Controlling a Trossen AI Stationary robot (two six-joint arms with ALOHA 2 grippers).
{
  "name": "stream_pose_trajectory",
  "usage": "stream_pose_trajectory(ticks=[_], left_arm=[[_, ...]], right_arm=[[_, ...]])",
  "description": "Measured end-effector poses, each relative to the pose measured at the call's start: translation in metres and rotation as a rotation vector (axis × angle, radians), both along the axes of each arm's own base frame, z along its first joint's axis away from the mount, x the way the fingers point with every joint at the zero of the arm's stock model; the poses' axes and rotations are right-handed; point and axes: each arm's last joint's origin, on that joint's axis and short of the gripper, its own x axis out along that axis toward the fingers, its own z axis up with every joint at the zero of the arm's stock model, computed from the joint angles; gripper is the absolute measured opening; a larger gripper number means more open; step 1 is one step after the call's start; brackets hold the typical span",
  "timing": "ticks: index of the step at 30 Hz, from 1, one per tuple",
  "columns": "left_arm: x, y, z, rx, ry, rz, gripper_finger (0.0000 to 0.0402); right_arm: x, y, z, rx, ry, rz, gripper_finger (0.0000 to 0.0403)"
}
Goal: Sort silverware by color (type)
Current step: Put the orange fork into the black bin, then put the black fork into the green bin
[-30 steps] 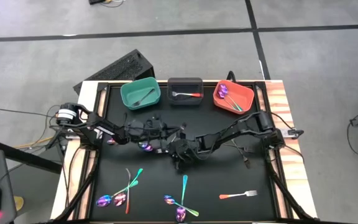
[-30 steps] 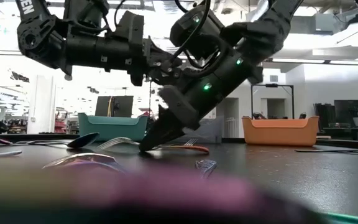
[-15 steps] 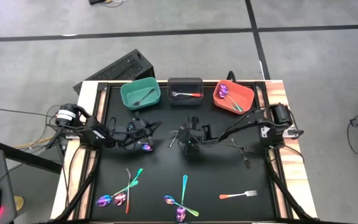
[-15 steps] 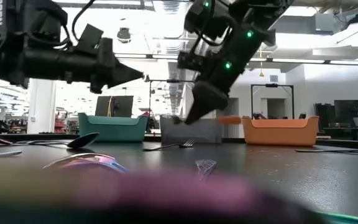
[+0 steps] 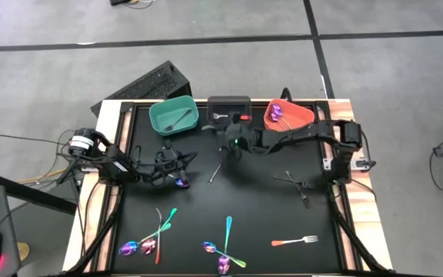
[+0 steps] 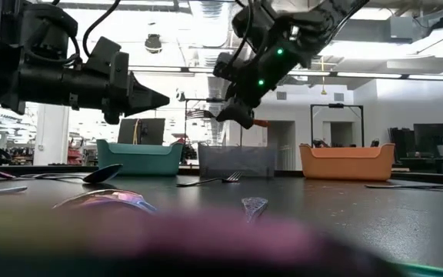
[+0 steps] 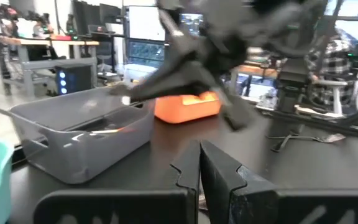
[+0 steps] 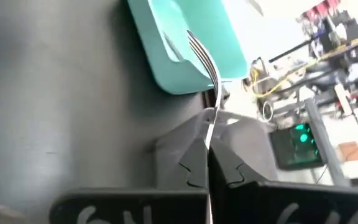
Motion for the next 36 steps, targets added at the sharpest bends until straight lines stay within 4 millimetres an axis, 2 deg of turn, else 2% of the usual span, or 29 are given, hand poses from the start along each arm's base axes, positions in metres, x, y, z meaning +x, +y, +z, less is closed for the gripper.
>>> stream_pose_trajectory(ticks=[3, 6, 11, 14, 17, 23, 28, 32, 36], left_arm=[[0.0, -0.002, 0.0, 0.001, 0.002, -0.01, 0.0], [0.0, -0.003, 0.0, 0.001, 0.005, -0.014, 0.0], [0.0, -0.004, -0.002, 0.003, 0.021, -0.02, 0.0], [0.0, -0.004, -0.002, 0.003, 0.025, -0.02, 0.0], [0.0, -0.004, -0.002, 0.003, 0.024, -0.018, 0.0], [-0.001, -0.003, -0.004, -0.065, 0.006, 0.052, 0.0], [-0.001, -0.002, -0.009, -0.113, 0.025, 0.069, 0.0012], [0.0, -0.005, -0.01, -0.181, 0.013, -0.005, 0.003], [0.003, -0.011, -0.008, -0.263, -0.018, -0.141, 0.0053]], right_arm=[[-0.002, -0.025, 0.003, -0.017, -0.009, 0.063, 0.0006], [-0.01, -0.055, 0.003, 0.042, -0.033, 0.143, 0.0006], [-0.032, -0.101, 0.0, 0.172, -0.068, 0.11, 0.0006], [-0.04, -0.117, 0.0, 0.225, -0.103, 0.095, 0.0011], [-0.046, -0.127, 0.0, 0.287, -0.151, 0.074, 0.0032], [-0.047, -0.129, 0.0, 0.323, -0.175, 0.055, 0.0101], [-0.043, -0.121, -0.001, 0.477, -0.266, -0.057, 0.0151], [-0.04, -0.104, -0.006, 0.735, -0.337, -0.21, 0.0162], [-0.027, -0.069, -0.008, 0.875, -0.294, -0.107, 0.0156]])
